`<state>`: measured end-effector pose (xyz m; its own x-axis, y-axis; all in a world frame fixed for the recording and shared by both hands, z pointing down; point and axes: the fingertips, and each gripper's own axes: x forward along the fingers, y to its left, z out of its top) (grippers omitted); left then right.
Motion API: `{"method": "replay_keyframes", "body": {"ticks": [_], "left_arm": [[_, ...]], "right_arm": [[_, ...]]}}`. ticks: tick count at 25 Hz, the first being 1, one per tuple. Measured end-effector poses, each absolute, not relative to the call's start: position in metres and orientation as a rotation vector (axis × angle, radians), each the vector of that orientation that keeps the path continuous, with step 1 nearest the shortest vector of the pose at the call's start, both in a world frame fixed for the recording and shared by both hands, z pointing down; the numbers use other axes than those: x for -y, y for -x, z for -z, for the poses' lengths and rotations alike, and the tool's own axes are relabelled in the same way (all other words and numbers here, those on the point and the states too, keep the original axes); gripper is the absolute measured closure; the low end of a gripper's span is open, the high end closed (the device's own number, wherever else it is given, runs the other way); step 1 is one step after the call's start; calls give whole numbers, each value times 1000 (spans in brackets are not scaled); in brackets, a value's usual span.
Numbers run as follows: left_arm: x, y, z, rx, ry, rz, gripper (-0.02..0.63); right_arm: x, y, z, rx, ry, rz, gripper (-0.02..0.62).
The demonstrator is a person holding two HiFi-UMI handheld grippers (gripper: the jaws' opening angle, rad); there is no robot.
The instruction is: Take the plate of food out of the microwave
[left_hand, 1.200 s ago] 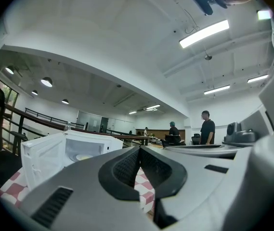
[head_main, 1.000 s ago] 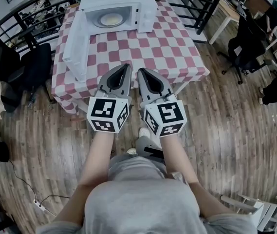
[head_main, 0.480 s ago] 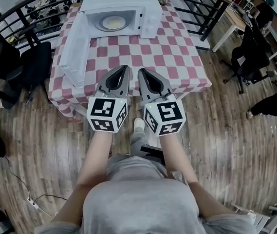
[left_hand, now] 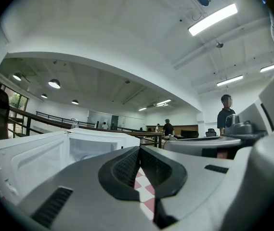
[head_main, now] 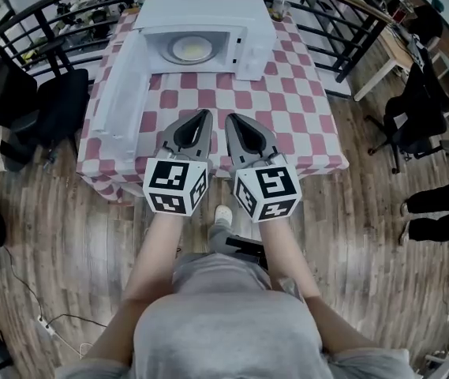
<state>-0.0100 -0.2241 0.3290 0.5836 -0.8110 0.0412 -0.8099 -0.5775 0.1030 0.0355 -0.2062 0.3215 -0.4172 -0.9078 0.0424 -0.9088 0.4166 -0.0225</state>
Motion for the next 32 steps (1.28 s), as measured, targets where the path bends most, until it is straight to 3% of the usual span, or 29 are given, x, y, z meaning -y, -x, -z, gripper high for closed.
{"method": "replay_keyframes", "body": {"ticks": [29,32], "left_arm": [[385,-25,-360,1532,-2479,41,600],[396,-26,-367,1524,-2453,30,553]], "right_arm": [[361,-76,-344,2720,-1462,-137,568],[371,-77,-347,2730,-1446,-142,569]]}}
